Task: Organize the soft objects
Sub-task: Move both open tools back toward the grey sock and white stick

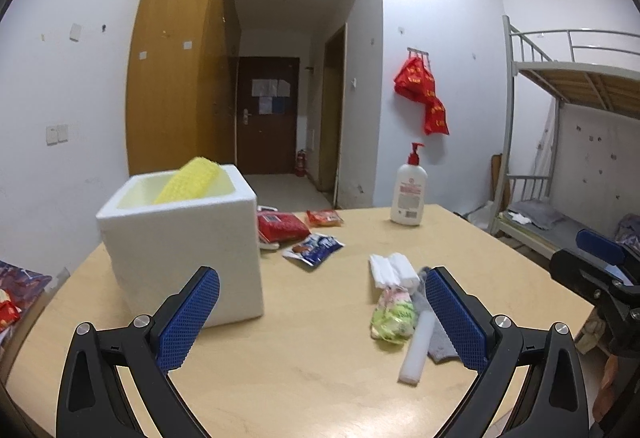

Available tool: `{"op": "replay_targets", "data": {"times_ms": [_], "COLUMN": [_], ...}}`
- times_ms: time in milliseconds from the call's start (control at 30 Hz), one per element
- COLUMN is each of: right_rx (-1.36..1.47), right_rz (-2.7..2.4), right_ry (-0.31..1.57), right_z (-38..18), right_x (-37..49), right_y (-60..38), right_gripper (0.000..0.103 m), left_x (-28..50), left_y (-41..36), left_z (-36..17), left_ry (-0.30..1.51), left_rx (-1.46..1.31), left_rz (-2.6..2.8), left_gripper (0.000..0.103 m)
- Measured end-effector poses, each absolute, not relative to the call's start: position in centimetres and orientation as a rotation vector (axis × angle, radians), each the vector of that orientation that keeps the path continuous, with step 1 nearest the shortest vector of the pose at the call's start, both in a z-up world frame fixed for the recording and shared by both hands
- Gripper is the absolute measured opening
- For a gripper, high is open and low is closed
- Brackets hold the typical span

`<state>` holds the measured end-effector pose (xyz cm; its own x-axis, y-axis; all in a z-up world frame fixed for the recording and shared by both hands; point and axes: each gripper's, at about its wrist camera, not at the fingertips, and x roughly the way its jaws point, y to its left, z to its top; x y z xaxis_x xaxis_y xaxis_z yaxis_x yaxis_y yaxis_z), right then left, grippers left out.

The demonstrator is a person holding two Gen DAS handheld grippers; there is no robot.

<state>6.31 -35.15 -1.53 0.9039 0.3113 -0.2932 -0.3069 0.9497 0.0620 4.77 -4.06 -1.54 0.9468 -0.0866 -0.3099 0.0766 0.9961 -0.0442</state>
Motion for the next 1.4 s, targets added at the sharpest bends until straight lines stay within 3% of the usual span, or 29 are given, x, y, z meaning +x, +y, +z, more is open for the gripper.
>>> {"op": "replay_targets", "data": {"times_ms": [1400], "right_rx": [0.049], "right_rz": [0.257], "right_ry": [0.626], "right_z": [-7.1], "right_x": [15.2], "right_y": [-38.1], "right_gripper": [0.103], "left_x": [12.8], "left_y": [-9.5], "left_z": [-8.1], "left_ry": [0.651], "left_rx": [0.024], "left_rz": [-0.331], "left_gripper": [0.103]}}
